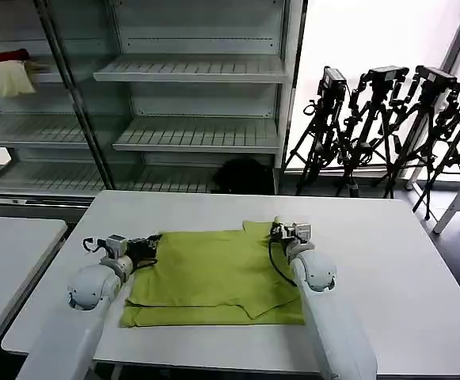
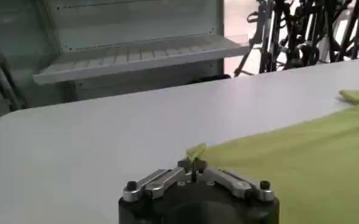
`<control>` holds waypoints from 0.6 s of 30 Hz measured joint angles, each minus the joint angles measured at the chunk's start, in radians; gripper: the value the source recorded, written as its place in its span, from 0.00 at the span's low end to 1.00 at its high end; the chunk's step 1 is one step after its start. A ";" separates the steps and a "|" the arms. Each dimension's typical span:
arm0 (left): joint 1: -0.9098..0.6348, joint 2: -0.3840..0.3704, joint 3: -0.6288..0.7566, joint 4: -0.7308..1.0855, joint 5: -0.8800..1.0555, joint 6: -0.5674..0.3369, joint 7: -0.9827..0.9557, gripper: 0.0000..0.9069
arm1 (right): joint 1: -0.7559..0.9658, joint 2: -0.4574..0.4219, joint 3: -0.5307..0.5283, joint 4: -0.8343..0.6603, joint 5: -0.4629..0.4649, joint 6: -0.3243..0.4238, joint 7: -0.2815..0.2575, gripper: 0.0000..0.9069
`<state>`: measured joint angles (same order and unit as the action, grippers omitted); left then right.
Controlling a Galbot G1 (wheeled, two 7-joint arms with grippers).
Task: Fold and organize the clothes.
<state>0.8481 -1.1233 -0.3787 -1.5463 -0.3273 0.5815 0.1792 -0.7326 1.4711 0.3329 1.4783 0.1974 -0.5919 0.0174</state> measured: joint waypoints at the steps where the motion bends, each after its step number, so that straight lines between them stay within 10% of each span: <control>1: -0.001 0.003 -0.003 -0.007 -0.008 0.000 -0.005 0.00 | -0.003 -0.003 -0.003 0.013 0.008 0.000 0.004 0.00; 18: 0.131 0.007 -0.079 -0.200 -0.093 -0.017 0.001 0.00 | -0.238 -0.049 -0.007 0.348 0.033 0.001 0.023 0.00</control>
<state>0.9788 -1.1167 -0.4579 -1.7461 -0.4202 0.5646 0.1803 -0.9705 1.4217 0.3255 1.8258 0.2299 -0.5913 0.0404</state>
